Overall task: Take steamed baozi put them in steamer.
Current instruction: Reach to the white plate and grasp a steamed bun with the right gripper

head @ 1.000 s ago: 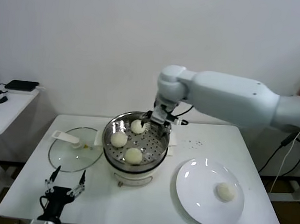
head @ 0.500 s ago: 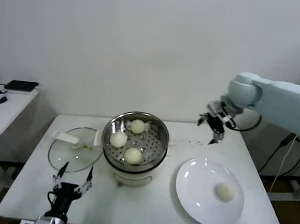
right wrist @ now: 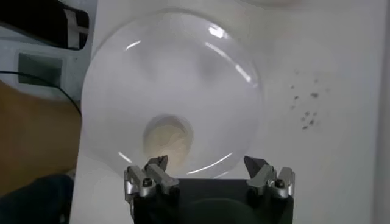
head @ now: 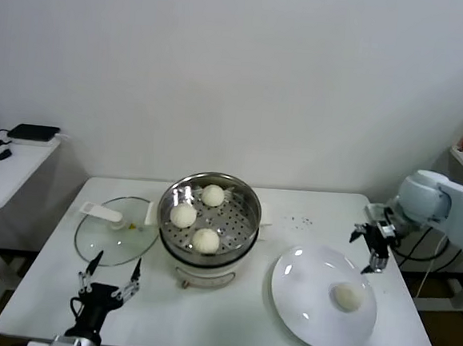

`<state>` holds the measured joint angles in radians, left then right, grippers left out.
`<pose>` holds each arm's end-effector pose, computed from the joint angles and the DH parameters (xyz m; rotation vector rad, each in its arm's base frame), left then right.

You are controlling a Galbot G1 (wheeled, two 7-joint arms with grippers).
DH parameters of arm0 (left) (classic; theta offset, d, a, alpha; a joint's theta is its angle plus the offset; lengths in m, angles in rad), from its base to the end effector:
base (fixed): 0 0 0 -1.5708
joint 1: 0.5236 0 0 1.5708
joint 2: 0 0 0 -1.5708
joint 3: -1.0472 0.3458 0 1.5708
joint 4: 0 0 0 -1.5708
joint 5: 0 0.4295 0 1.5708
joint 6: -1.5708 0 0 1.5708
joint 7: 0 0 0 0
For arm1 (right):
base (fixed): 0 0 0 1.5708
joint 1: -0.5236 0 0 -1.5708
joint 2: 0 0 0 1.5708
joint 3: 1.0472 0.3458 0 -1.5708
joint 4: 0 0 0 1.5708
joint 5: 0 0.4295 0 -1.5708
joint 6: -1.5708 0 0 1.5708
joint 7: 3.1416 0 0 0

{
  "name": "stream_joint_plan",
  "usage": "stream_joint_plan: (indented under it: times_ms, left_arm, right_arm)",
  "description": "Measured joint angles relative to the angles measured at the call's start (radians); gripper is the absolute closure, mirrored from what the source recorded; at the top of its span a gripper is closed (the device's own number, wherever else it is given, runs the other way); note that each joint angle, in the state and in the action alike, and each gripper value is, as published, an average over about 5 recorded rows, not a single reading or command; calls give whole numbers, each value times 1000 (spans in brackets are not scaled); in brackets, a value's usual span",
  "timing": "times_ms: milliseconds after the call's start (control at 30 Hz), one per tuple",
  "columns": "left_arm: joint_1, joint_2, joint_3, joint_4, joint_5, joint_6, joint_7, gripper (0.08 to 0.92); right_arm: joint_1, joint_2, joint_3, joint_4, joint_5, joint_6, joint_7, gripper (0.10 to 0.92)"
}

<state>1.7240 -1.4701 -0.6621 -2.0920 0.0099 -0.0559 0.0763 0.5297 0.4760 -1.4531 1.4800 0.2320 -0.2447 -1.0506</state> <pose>0.2086 0.0644 -0.3294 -0.0364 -3.0313 -0.2567 0.5266 -0.1619 -0.1657 1.2811 -1.2946 1.2875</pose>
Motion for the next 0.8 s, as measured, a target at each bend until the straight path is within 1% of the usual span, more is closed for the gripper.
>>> stream_joint_plan:
  times_ms: [367,800]
  left_arm:
    - [4,-13,5,11,11,3,0,177]
    - [9,-18,-3,24,16,2,-2,177]
  right_arm:
    - [-255,-17,174,-46,-61,-1,29,203]
    - [-387,28,264,-94,-75,-1,57,203]
